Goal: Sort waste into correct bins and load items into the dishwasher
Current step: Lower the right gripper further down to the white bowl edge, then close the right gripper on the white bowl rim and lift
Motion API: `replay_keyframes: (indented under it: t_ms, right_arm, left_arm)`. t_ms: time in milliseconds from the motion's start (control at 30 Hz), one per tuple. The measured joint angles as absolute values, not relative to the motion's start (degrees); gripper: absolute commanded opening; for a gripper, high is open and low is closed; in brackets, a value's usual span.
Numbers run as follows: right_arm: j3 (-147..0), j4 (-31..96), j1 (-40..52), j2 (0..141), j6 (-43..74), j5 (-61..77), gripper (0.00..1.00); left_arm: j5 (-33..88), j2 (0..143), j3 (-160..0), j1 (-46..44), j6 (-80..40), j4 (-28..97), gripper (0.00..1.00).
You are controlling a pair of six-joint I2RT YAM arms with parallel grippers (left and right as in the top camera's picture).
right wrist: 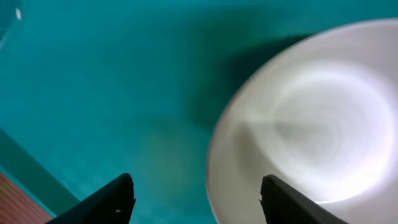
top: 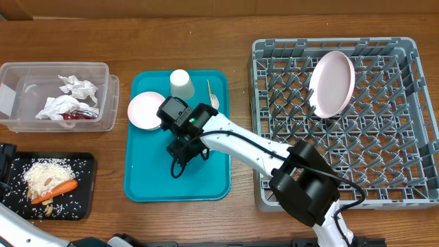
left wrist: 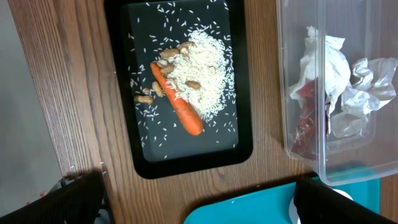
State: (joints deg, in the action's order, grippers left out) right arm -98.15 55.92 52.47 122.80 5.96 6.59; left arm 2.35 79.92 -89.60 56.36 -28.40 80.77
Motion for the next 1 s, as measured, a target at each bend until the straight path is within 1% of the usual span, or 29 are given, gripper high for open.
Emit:
replay_keyframes:
  t_ms: [100, 200, 700, 767, 1000]
  right_arm:
    - [-98.1, 55.4, 52.5, 122.8, 6.0, 6.6, 0.64]
    - [-98.1, 55.0, 52.5, 122.9, 6.1, 6.7, 0.56]
    - [-97.8, 54.6, 52.6, 123.2, 7.2, 5.9, 0.50]
    - [-97.8, 54.7, 52.5, 123.2, 7.3, 5.1, 0.45]
    - [-97.8, 54.9, 52.5, 123.2, 7.6, 4.4, 0.39]
  left_arm:
    - [2.3, 79.9, -89.6, 56.4, -28.4, 80.8, 1.00]
    - [2.3, 79.9, -89.6, 56.4, -28.4, 80.8, 1.00]
    - [2.3, 79.9, -89.6, 56.4, -28.4, 80.8, 1.00]
    - [2.3, 79.9, -89.6, 56.4, -28.4, 80.8, 1.00]
    - [2.3, 79.9, -89.6, 56.4, -28.4, 80.8, 1.00]
